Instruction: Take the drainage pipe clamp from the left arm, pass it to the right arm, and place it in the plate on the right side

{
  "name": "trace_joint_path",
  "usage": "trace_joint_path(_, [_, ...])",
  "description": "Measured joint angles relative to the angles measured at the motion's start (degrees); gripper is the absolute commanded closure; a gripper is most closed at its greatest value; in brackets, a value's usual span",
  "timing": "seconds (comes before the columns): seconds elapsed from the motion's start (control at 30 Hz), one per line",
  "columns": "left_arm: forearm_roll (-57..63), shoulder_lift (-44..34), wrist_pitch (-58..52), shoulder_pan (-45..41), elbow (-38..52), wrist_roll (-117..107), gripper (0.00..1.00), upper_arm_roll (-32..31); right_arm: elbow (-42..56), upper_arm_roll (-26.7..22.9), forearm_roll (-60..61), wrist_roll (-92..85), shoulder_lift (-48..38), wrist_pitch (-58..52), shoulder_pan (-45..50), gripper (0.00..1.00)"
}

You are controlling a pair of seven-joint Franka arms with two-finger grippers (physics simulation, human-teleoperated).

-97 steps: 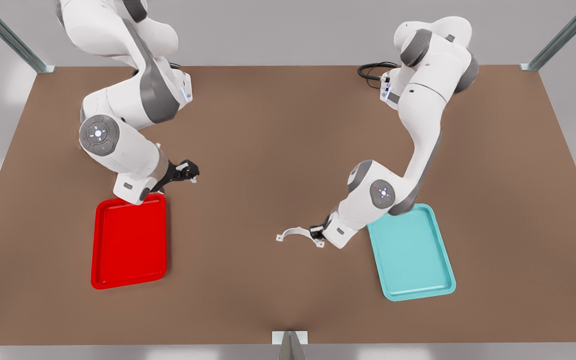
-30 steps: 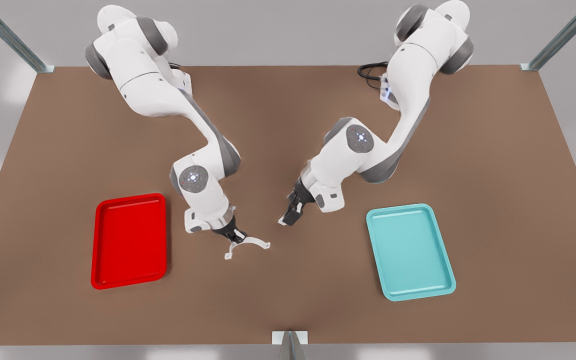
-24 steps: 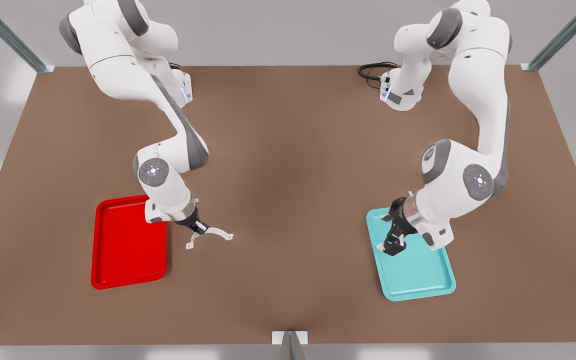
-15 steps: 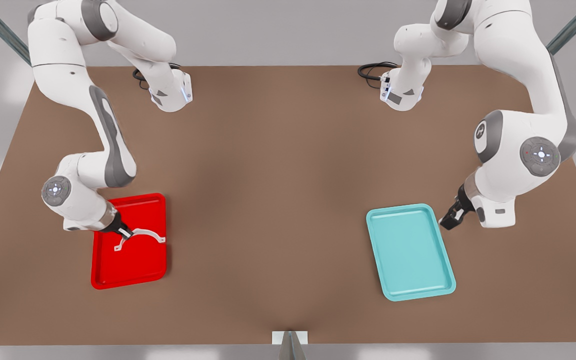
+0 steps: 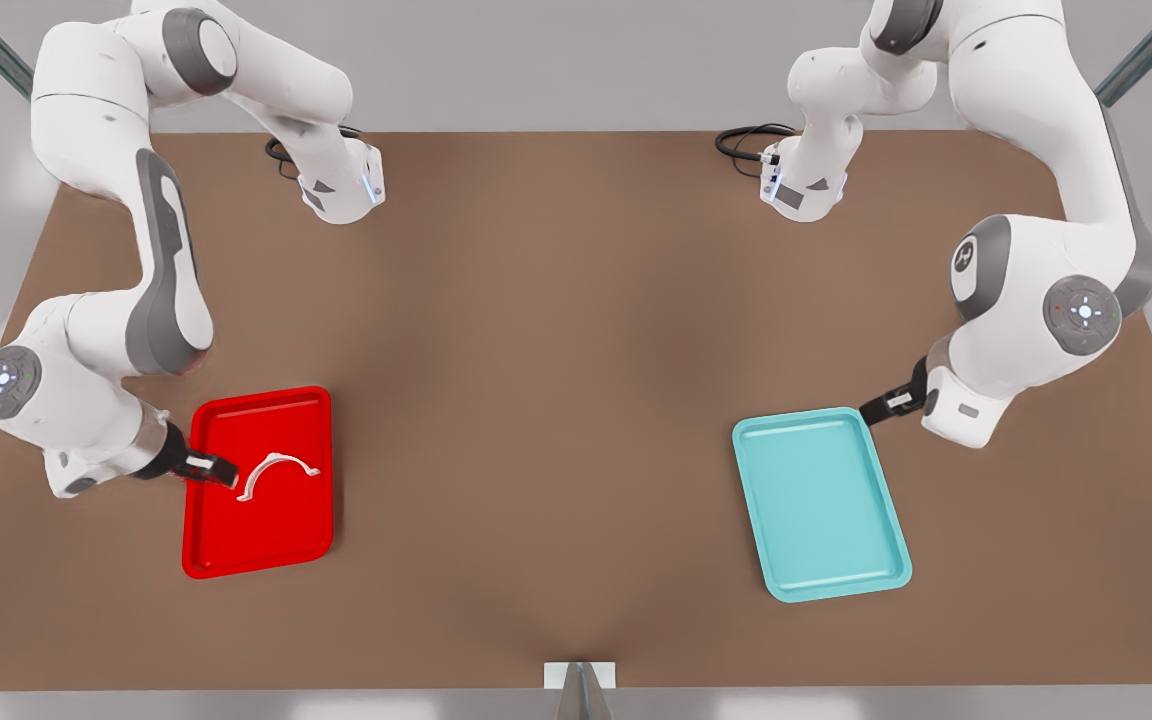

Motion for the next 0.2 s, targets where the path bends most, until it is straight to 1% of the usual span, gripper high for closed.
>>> trace_joint_path(0.07, [-0.4, -0.8, -0.1, -0.3, -0.6, 2.2, 0.00, 0.0, 0.7, 1.7, -0.5, -1.2, -9.9, -4.1, 0.7, 0.00])
trace_joint_path(0.1, [-0.5, -1.0, -0.1, -0.6, -0.7, 3.2, 0.00, 0.1, -2.2, -0.7, -0.5, -1.8, -14.1, -5.9, 2.7, 0.00])
trace_joint_path(0.13, [-0.5, -1.2, -0.1, -0.9, -0.7, 4.1, 0.00, 0.1, -4.2, -10.0, 0.2, -2.4, -16.7, -7.7, 10.9, 0.00])
trace_joint_path(0.17, [-0.5, -1.1, -0.2, -1.1, -0.8, 5.0, 0.00, 0.1, -6.3, -17.6, 1.2, -2.9, -17.4, -9.4, 17.7, 0.00])
trace_joint_path(0.2, [-0.5, -1.1, -0.2, -1.2, -0.8, 5.9, 0.00, 0.1, -7.8, -21.5, 2.1, -3.4, -17.4, -10.7, 21.1, 0.00])
